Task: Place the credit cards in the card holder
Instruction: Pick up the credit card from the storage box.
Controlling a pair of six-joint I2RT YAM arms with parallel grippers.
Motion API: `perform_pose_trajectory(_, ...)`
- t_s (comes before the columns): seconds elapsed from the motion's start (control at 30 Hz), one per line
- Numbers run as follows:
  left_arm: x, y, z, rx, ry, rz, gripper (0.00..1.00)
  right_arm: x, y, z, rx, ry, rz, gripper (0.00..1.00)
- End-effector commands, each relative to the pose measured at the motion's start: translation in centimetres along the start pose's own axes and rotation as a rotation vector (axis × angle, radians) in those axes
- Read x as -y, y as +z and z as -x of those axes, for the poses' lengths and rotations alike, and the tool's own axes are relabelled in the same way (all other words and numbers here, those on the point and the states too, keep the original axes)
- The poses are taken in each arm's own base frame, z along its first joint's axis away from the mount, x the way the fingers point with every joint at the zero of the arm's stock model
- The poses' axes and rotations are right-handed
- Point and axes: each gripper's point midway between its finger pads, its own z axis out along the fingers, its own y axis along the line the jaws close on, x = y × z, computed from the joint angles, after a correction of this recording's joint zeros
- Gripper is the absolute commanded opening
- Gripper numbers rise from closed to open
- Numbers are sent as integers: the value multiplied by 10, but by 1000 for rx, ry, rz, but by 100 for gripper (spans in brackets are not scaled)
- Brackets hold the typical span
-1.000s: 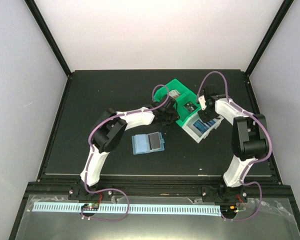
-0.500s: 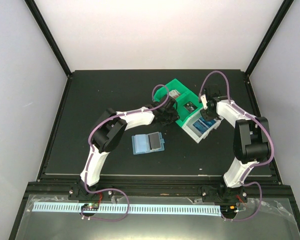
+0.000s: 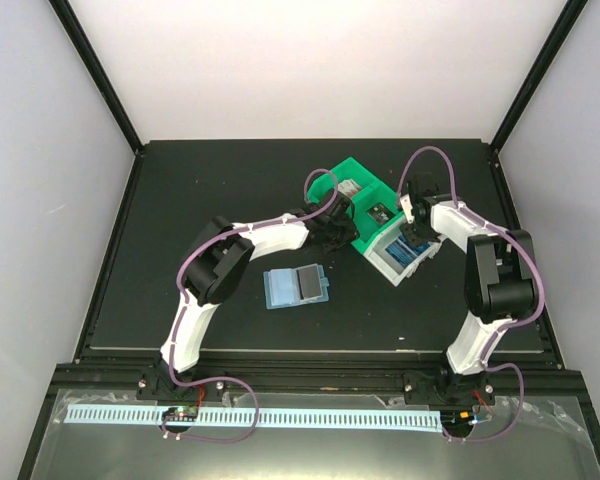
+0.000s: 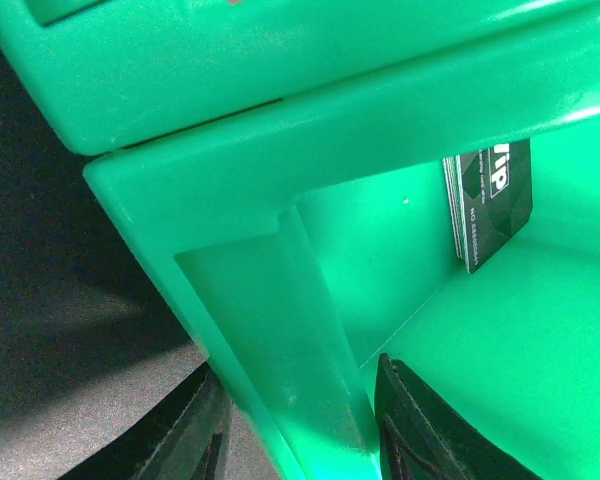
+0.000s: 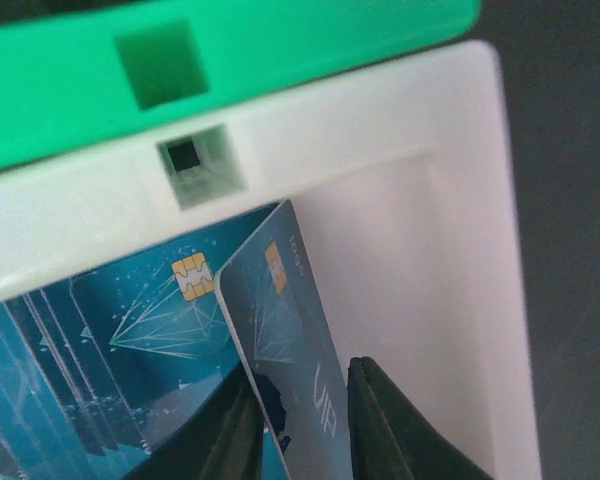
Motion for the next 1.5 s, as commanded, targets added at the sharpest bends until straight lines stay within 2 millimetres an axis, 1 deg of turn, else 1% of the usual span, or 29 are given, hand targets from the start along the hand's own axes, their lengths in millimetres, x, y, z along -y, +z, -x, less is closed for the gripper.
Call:
perform_pose_trajectory(0.0, -13, 7, -4, -36, 47, 36, 41, 8, 2, 9, 13, 12, -42, 20)
perform_pose_trajectory(0.07, -6, 4, -4, -37, 69, 13, 44, 5, -9, 20, 59, 24, -20, 9)
perform_pose_trajectory(0.13, 1, 1, -4, -43, 96, -23, 47, 2, -22, 30, 112, 44, 9, 3)
perform_pose_trajectory(0.17, 6, -2, -5, -45, 111, -43, 49, -1, -30, 35, 136, 49, 20, 1)
perform_pose_trajectory(0.3, 21, -16, -5, -43, 181, -108, 58, 0, -57, 41, 188, 129, 34, 1)
perform_pose_trajectory(0.47, 38, -48, -1, 3, 283, -165, 67, 2, -80, 41, 217, 283, 67, 1)
perform_pose_trajectory(0.53, 47, -62, 0, 22, 334, -193, 72, -4, -87, 42, 233, 347, 113, 1)
perform_pose_trajectory(0.6, 56, -73, -3, 17, 382, -231, 76, -9, -94, 43, 243, 421, 160, 1)
perform_pose_trajectory(0.7, 71, -85, -13, -27, 450, -311, 84, -18, -103, 44, 236, 529, 240, 1)
perform_pose_trajectory(0.77, 80, -89, -23, -68, 481, -368, 89, -27, -111, 46, 246, 580, 311, 1)
perform_pose_trajectory(0.9, 96, -95, -40, -159, 499, -491, 91, -32, -130, 46, 330, 679, 391, 1)
perform_pose_trajectory(1.03, 107, -95, -53, -253, 464, -576, 92, -33, -142, 40, 376, 741, 487, 1)
perform_pose_trajectory(1.17, 121, -97, -64, -341, 418, -673, 92, -32, -157, 38, 442, 809, 674, 1)
perform_pose_trajectory(1.3, 130, -101, -70, -438, 355, -741, 93, -38, -174, 38, 473, 836, 856, 1)
perform_pose_trajectory(1.37, 133, -102, -69, -450, 348, -749, 92, -42, -184, 40, 487, 835, 937, 1)
perform_pose_trajectory(1.47, 134, -105, -65, -451, 340, -754, 87, -51, -198, 41, 496, 824, 1050, 1)
